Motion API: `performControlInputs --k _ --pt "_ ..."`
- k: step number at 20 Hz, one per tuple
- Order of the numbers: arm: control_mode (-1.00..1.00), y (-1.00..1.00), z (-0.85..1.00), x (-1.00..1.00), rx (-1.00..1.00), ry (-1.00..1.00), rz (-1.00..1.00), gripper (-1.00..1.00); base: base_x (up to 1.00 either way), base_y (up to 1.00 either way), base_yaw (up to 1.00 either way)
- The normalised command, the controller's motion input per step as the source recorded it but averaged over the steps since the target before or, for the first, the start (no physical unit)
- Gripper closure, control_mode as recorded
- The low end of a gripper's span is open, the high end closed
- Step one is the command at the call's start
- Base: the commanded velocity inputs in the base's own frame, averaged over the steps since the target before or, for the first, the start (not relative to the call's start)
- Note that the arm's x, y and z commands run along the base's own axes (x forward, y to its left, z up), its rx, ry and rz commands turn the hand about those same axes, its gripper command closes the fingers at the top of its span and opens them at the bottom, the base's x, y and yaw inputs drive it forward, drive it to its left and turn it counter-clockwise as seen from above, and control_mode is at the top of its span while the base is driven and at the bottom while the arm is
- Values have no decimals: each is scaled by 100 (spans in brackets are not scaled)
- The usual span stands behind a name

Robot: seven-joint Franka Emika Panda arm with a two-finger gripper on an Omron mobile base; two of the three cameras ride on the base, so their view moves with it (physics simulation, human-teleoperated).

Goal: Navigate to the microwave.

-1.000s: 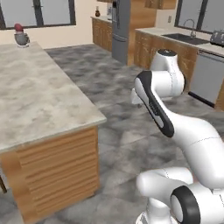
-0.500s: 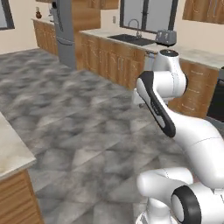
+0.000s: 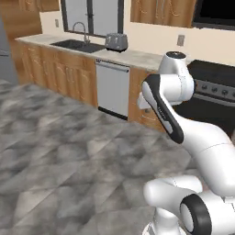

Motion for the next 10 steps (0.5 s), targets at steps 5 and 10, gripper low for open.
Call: performControlInputs --k 5,10 --pt "100 0 0 0 0 0 0 -100 87 -72 -52" --pt "100 0 0 0 0 0 0 -100 100 -40 -52"
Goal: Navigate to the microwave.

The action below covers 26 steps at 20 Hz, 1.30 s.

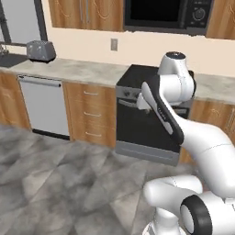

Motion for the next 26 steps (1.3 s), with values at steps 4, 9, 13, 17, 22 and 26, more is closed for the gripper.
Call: performControlInputs --k 4,9,13,17,22,26 --pt "100 0 0 0 0 0 0 -100 100 -12 -36" --pt "100 0 0 0 0 0 0 -100 100 0 -29" --pt "100 0 0 0 0 0 0 -100 100 0 -27" --pt "100 0 0 0 0 0 0 -100 100 11 -29" --pt "100 0 0 0 0 0 0 -100 96 45 -29" --pt "100 0 0 0 0 0 0 -100 85 43 -28"
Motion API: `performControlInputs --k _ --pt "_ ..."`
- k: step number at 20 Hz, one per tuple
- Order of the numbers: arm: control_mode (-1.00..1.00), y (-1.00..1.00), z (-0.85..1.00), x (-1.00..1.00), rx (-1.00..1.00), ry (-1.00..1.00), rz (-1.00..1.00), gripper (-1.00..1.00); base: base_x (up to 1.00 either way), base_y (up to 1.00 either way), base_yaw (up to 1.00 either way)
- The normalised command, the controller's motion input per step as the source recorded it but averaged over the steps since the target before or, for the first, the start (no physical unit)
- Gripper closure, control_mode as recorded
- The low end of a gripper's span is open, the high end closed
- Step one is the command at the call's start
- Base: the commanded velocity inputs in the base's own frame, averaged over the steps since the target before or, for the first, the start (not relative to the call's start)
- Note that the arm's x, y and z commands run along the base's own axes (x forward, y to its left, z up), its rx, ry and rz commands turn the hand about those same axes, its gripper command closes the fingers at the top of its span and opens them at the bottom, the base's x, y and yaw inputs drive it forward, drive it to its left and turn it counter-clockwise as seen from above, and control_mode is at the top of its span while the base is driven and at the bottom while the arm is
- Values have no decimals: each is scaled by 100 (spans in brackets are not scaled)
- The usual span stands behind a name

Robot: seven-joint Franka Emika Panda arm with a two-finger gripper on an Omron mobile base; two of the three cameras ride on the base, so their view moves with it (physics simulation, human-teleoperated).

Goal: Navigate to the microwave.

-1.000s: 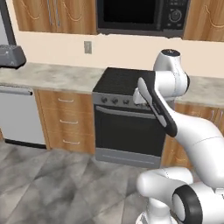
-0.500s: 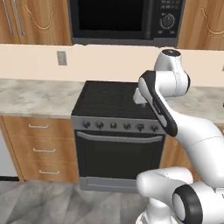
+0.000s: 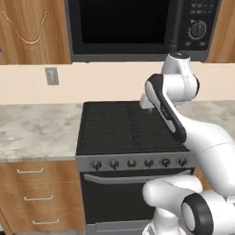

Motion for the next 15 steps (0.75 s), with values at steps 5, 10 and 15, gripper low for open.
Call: performControlInputs --k 5,10,15 --pt "100 0 0 0 0 0 0 -100 70 3 -13" --pt "100 0 0 0 0 0 0 -100 43 24 -11" --pt "100 0 0 0 0 0 0 -100 37 33 -11"
